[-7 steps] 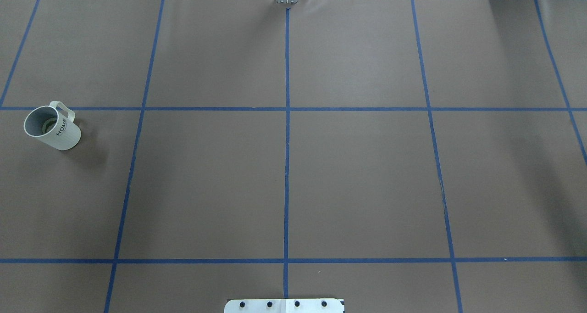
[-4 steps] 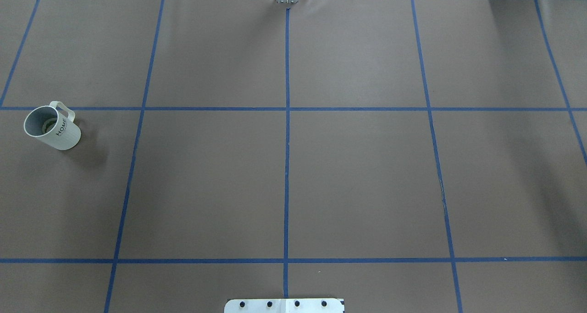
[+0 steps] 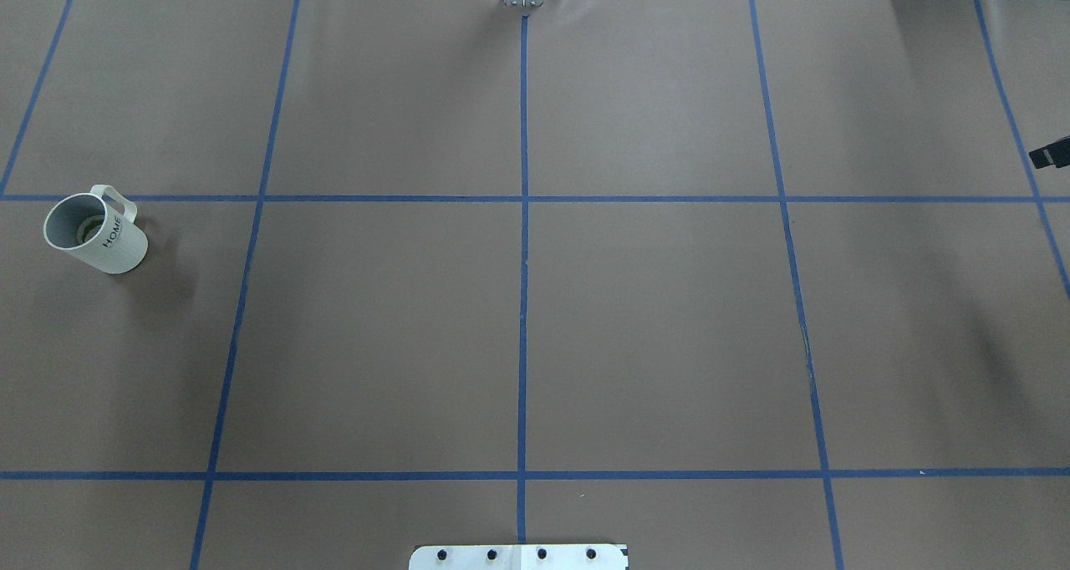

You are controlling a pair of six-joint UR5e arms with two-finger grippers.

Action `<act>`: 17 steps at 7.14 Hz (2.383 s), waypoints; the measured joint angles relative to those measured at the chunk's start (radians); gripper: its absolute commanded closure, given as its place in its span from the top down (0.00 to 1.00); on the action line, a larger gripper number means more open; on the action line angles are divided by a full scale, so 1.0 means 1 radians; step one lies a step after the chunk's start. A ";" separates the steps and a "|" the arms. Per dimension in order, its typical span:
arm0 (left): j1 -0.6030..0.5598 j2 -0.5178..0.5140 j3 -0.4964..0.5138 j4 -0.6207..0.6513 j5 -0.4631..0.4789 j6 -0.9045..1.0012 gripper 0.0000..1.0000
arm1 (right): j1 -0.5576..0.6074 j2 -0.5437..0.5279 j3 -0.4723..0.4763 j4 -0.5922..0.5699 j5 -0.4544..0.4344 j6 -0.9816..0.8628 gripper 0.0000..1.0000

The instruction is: Left arm hands cup to right arm to dump lemon

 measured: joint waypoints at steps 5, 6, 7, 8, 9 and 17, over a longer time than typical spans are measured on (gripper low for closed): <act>0.199 -0.014 0.107 -0.260 0.172 -0.473 1.00 | -0.114 0.044 0.001 0.002 -0.073 0.112 1.00; 0.213 -0.011 0.107 -0.265 0.178 -0.479 0.81 | -0.115 0.045 0.000 0.002 -0.074 0.113 1.00; 0.226 -0.008 0.106 -0.274 0.180 -0.481 0.31 | -0.116 0.045 0.000 0.002 -0.075 0.113 1.00; 0.235 -0.008 0.106 -0.282 0.181 -0.481 0.00 | -0.116 0.045 0.000 0.002 -0.075 0.113 1.00; 0.240 -0.006 0.106 -0.287 0.182 -0.478 0.00 | -0.116 0.045 0.000 0.002 -0.075 0.113 1.00; 0.221 -0.010 -0.053 -0.148 0.075 -0.482 0.00 | -0.133 0.165 -0.012 0.002 -0.077 0.107 0.99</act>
